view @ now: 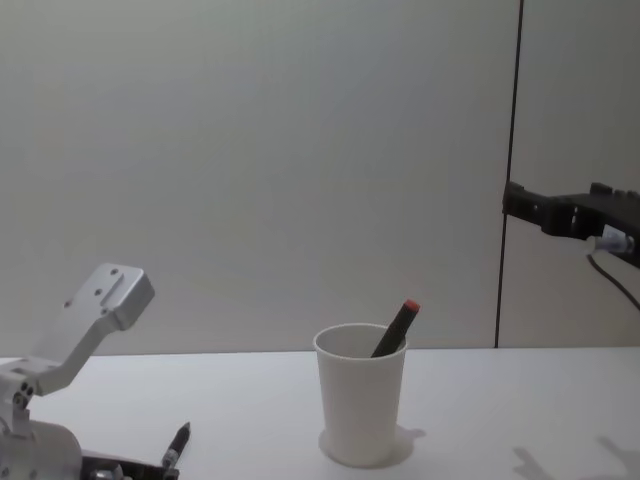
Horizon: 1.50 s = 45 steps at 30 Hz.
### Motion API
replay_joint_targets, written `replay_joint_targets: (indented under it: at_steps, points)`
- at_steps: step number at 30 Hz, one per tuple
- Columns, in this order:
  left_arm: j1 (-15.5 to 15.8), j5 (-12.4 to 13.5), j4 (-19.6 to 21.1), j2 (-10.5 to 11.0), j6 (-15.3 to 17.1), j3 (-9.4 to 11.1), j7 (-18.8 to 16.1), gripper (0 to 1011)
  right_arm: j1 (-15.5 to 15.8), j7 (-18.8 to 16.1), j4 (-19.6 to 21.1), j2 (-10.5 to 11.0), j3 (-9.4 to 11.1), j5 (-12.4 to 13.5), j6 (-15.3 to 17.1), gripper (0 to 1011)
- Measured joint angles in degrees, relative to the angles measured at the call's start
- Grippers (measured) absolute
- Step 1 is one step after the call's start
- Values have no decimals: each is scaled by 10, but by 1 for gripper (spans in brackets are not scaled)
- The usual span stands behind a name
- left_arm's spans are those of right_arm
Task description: Place the pen into the pen holder.
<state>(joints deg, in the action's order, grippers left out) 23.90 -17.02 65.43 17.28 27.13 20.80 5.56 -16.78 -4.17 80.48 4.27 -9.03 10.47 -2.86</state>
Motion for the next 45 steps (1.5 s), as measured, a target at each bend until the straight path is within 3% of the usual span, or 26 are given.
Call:
replay_joint_targets:
  at_steps: [25,36,45]
  points:
    - [-8,5,4,-4,-3,-1,-20,194,0,0,0,0,0,0,0,1001]
    - [-15,12,23,-4,-3,0,-36,178,0,0,0,0,0,0,0,1001]
    - [-26,25,63,2,-4,-2,-63,178,0,0,0,0,0,0,0,1001]
